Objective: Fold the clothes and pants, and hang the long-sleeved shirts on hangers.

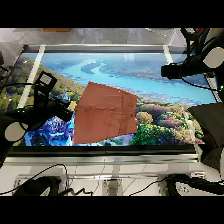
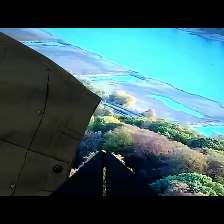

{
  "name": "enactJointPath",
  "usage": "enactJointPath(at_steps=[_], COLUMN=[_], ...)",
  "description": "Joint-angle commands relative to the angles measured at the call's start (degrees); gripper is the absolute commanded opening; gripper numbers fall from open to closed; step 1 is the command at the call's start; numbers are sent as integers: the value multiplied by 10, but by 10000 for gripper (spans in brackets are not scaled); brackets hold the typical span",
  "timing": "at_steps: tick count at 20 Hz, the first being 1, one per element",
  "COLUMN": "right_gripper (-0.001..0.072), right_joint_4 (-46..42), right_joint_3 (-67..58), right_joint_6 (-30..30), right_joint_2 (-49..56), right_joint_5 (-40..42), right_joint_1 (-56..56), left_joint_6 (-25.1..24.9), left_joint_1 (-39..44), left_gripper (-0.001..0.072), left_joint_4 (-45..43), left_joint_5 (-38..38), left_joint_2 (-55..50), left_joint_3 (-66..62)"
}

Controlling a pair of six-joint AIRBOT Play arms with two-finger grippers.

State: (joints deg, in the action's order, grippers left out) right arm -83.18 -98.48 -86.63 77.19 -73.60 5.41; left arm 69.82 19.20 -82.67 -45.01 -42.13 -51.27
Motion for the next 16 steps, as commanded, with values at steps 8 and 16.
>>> enactJointPath(at_steps=[8,16], right_gripper=[22,22], right_joint_4=[0,8], right_joint_3=[0,0], right_joint_6=[0,0], right_joint_2=[0,0], right_joint_5=[0,1], right_joint_1=[0,0], left_joint_6=[0,0], left_joint_1=[0,0], left_gripper=[39,39], left_joint_4=[0,0], left_joint_5=[0,0], left_joint_2=[0,-1], left_joint_3=[0,0])
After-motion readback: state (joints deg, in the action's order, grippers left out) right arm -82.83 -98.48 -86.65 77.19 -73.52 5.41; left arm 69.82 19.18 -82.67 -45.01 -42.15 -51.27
